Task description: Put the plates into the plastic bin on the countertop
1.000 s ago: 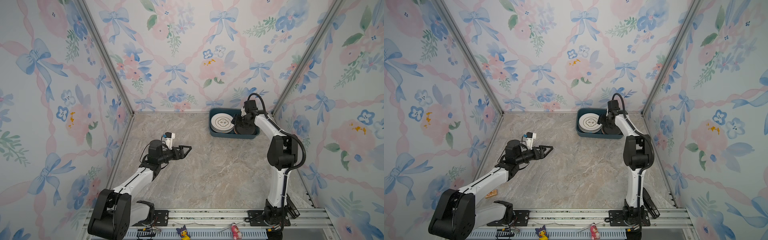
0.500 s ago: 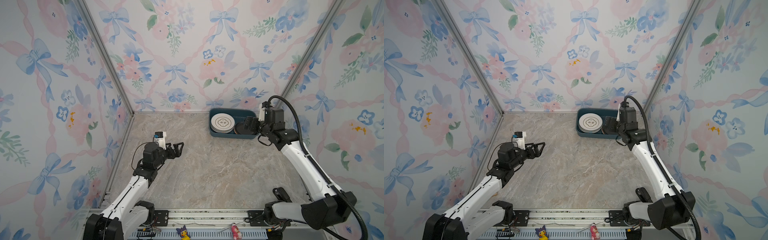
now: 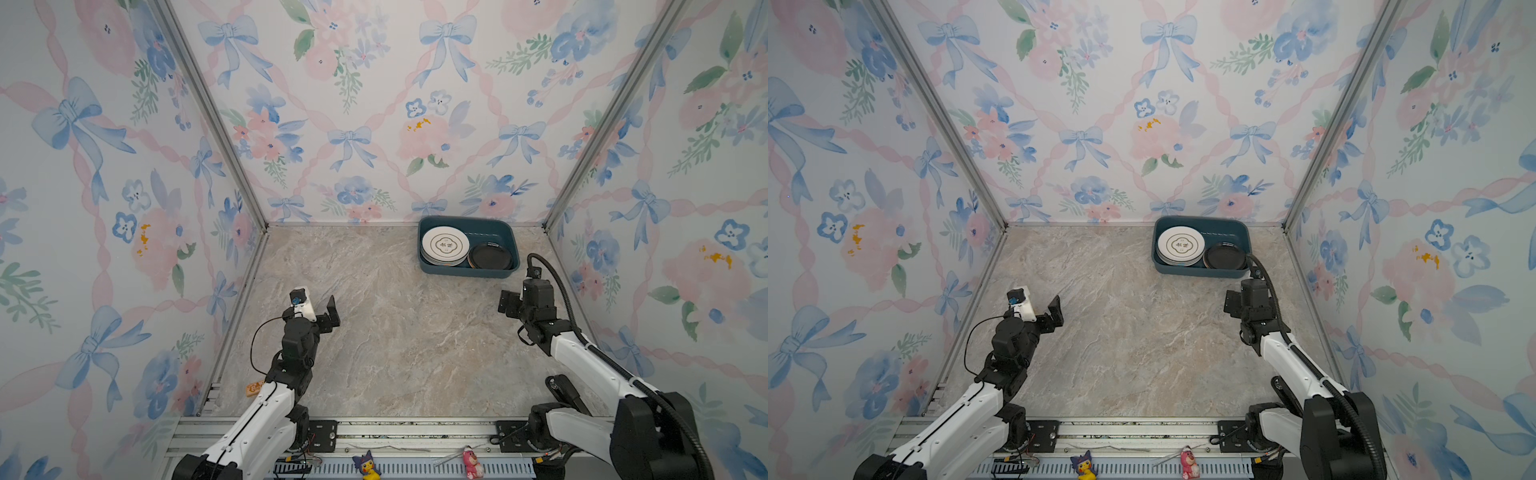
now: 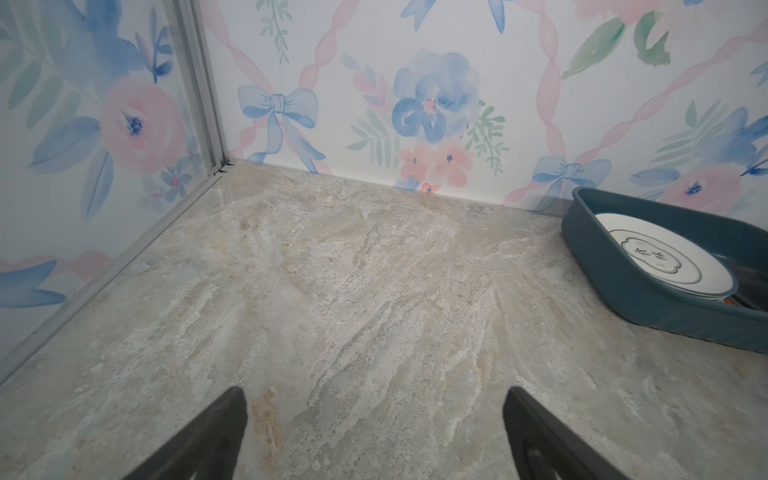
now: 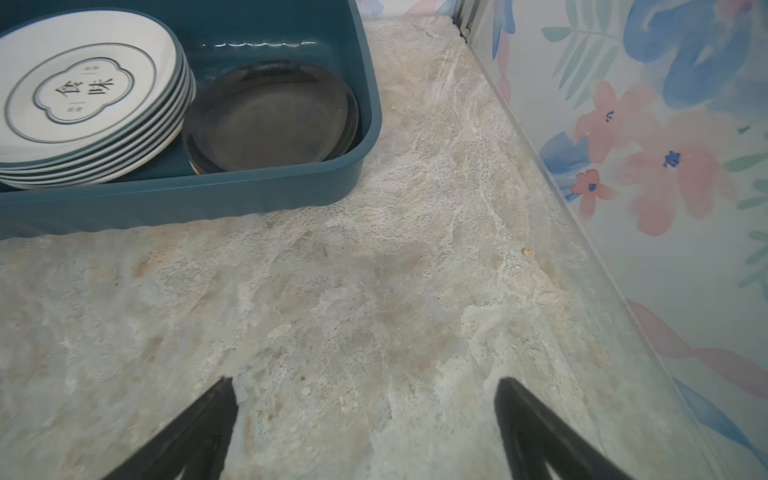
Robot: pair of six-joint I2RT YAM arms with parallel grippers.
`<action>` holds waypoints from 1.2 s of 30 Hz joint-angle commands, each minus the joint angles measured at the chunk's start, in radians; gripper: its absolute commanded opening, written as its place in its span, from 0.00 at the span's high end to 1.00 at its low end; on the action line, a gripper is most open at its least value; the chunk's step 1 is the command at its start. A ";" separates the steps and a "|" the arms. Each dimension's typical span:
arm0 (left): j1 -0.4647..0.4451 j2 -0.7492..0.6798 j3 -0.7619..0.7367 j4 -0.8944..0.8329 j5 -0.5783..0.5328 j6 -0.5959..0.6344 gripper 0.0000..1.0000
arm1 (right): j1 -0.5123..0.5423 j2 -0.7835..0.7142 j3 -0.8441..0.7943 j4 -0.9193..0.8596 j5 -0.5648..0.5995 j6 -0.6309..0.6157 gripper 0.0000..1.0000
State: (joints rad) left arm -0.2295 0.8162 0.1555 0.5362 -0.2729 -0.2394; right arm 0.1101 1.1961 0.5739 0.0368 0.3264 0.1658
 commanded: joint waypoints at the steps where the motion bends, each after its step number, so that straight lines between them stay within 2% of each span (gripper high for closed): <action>1: -0.001 0.010 -0.065 0.261 -0.050 0.145 0.02 | -0.027 0.066 -0.057 0.355 0.014 -0.011 0.04; 4: 0.011 0.019 -0.097 0.324 -0.084 0.181 0.02 | -0.032 0.116 -0.113 0.499 0.017 -0.064 0.03; 7: 0.036 0.061 -0.122 0.363 -0.066 0.184 0.02 | -0.060 0.166 -0.231 0.779 0.001 -0.076 0.03; 9: 0.053 0.108 -0.132 0.403 -0.050 0.179 0.02 | -0.070 0.165 -0.264 0.848 -0.010 -0.077 0.04; 15: 0.097 0.298 -0.131 0.557 0.003 0.169 0.02 | -0.135 0.217 -0.274 0.903 -0.092 -0.022 0.03; 20: 0.107 0.385 -0.111 0.640 0.036 0.161 0.02 | -0.115 0.240 -0.266 0.911 -0.149 -0.070 0.03; 24: 0.108 0.444 -0.076 0.653 0.057 0.182 0.02 | -0.096 0.364 -0.283 1.082 -0.170 -0.102 0.04; 26: 0.110 0.446 -0.074 0.653 0.046 0.187 0.02 | -0.093 0.329 -0.267 0.992 -0.147 -0.098 0.03; 29: 0.126 0.461 -0.071 0.670 0.061 0.196 0.02 | -0.077 0.354 -0.249 1.003 -0.122 -0.110 0.03; 34: 0.151 0.521 -0.036 0.677 0.105 0.223 0.02 | -0.028 0.356 -0.198 0.912 -0.072 -0.156 0.04; 36: 0.161 0.580 -0.049 0.762 0.110 0.227 0.02 | -0.028 0.356 -0.198 0.910 -0.069 -0.158 0.04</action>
State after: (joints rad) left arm -0.0822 1.3472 0.1032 1.2102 -0.1955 -0.0433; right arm 0.0723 1.5414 0.3584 0.9604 0.2214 0.0372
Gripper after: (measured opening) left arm 0.980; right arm 0.965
